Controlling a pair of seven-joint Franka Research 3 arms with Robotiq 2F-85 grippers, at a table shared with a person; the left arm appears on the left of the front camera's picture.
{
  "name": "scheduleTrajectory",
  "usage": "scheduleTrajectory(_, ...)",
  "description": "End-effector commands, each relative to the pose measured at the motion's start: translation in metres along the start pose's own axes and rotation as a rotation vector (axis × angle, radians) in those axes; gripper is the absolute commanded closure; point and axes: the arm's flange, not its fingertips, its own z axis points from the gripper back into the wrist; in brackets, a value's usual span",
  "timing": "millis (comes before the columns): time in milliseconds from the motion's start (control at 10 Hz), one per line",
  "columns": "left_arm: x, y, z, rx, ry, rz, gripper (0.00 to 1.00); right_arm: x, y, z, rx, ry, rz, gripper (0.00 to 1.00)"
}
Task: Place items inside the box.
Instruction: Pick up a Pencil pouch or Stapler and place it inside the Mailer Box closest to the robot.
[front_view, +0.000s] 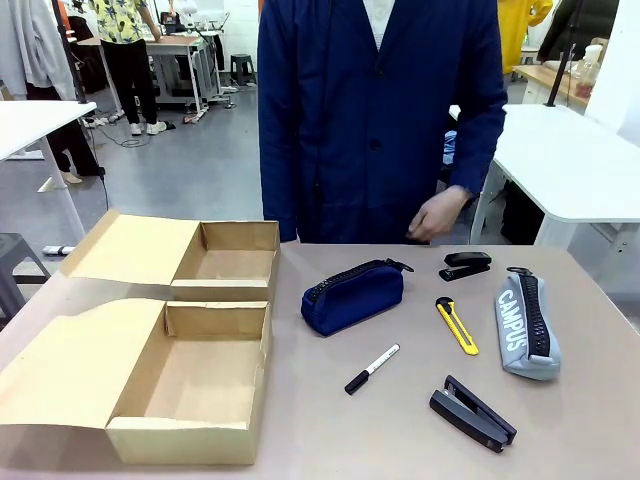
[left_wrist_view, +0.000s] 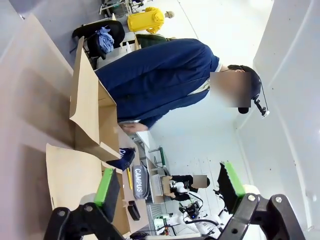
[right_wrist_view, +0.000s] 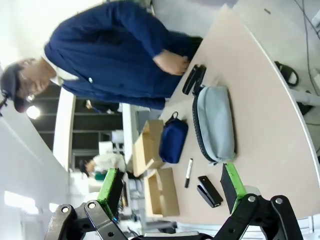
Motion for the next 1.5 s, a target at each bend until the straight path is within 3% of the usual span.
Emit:
scheduleTrajectory(0,0.0,0.0,-0.003,-0.022,-0.01,-0.024,0.0,0.003,0.025,-0.07,-0.087,0.041,0.163,0.0)
scheduleTrajectory(100,0.0,0.0,-0.003,-0.022,-0.01,-0.024,0.0,0.002,0.039,-0.106,-0.092,0.116,0.226,0.0)
scheduleTrajectory(200,0.0,0.0,-0.003,-0.022,-0.01,-0.024,0.0,0.007,0.04,-0.117,-0.126,0.162,0.214,0.0)
scheduleTrajectory(400,0.0,0.0,-0.003,-0.022,-0.01,-0.024,0.0,0.027,0.012,-0.07,-0.189,0.097,0.117,0.0)
scheduleTrajectory(600,0.0,0.0,-0.003,-0.022,-0.01,-0.024,0.0,0.019,-0.017,0.004,-0.117,0.0,0.104,0.0)
scheduleTrajectory(700,0.0,0.0,-0.003,-0.022,-0.01,-0.024,0.0,0.015,-0.027,0.024,-0.045,-0.048,0.095,0.0)
scheduleTrajectory(800,0.0,0.0,-0.003,-0.022,-0.01,-0.024,0.0,0.012,-0.036,0.029,-0.085,-0.077,0.066,0.0)
scheduleTrajectory(1400,0.0,0.0,-0.003,-0.022,-0.01,-0.024,0.0,0.026,-0.019,-0.015,-0.115,0.017,0.14,0.0)
